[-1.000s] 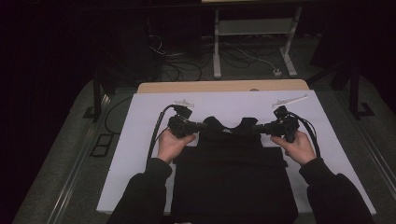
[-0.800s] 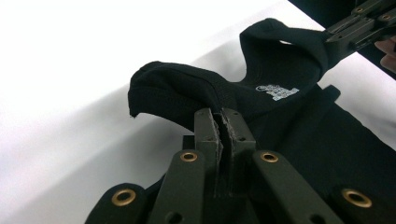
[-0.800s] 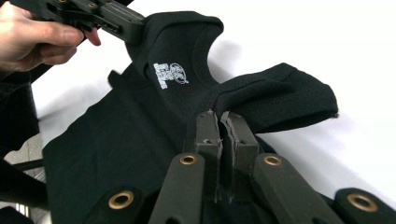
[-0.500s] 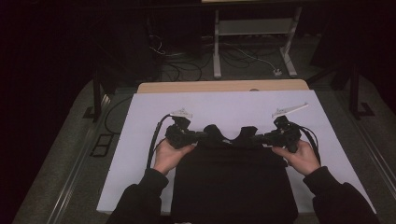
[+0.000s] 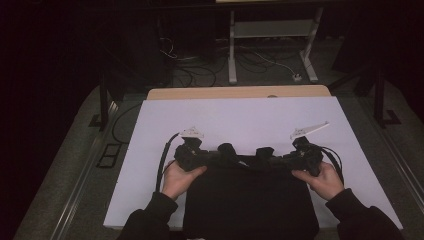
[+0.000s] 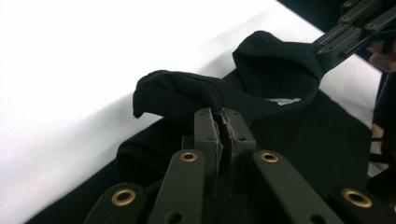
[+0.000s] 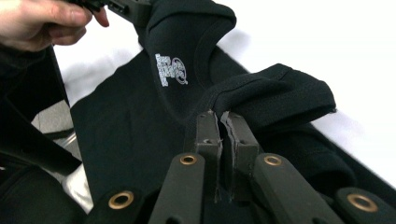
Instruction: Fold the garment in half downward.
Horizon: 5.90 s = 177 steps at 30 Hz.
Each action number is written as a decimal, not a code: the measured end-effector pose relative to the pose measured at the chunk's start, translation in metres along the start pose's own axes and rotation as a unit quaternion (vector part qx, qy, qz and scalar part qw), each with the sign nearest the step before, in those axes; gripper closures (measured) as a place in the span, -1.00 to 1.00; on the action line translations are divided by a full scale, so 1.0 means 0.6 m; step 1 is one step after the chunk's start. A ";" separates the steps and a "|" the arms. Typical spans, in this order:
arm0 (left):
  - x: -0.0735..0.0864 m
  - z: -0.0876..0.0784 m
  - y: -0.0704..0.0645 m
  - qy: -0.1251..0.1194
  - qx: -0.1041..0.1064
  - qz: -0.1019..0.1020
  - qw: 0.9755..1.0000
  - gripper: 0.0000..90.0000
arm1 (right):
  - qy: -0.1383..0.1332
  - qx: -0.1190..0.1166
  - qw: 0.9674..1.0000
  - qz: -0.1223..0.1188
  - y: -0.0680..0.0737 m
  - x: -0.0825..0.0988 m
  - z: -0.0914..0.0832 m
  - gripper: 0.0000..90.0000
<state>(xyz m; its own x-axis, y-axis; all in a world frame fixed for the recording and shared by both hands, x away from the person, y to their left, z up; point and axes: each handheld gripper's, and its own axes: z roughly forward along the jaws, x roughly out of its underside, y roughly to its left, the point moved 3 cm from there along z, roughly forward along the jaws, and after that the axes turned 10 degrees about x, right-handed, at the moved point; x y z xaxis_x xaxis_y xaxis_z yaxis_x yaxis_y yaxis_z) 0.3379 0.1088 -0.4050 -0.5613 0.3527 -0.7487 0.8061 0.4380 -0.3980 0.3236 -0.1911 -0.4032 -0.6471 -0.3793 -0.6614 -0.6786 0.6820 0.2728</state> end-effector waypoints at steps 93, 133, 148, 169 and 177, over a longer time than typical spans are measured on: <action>0.093 -0.013 -0.077 0.089 0.019 0.015 0.996 -0.87 | 0.066 0.009 0.998 -0.012 0.041 0.101 -0.020 -1.00; 0.037 -0.062 -0.032 0.086 0.003 0.053 0.995 -1.00 | 0.037 0.059 0.997 -0.021 -0.026 0.034 -0.084 -1.00; 0.024 -0.067 0.009 0.088 -0.003 0.045 0.995 -1.00 | 0.037 0.080 0.996 -0.030 -0.056 0.019 -0.078 -1.00; 0.033 -0.056 0.054 0.087 -0.012 0.017 0.996 -1.00 | 0.032 0.078 0.996 -0.016 -0.097 0.030 -0.055 -1.00; 0.038 -0.051 0.068 0.081 -0.016 0.036 0.996 -1.00 | 0.039 0.081 0.996 -0.009 -0.114 0.042 -0.036 -1.00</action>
<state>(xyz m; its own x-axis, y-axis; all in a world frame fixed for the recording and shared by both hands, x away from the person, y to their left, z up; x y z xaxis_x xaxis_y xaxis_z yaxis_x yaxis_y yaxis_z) 0.3522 0.1602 -0.4220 -0.5268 0.5118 -0.6787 0.8407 0.4315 -0.3271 0.3462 -0.2611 -0.4236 -0.6649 -0.4361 -0.6064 -0.6292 0.7645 0.1402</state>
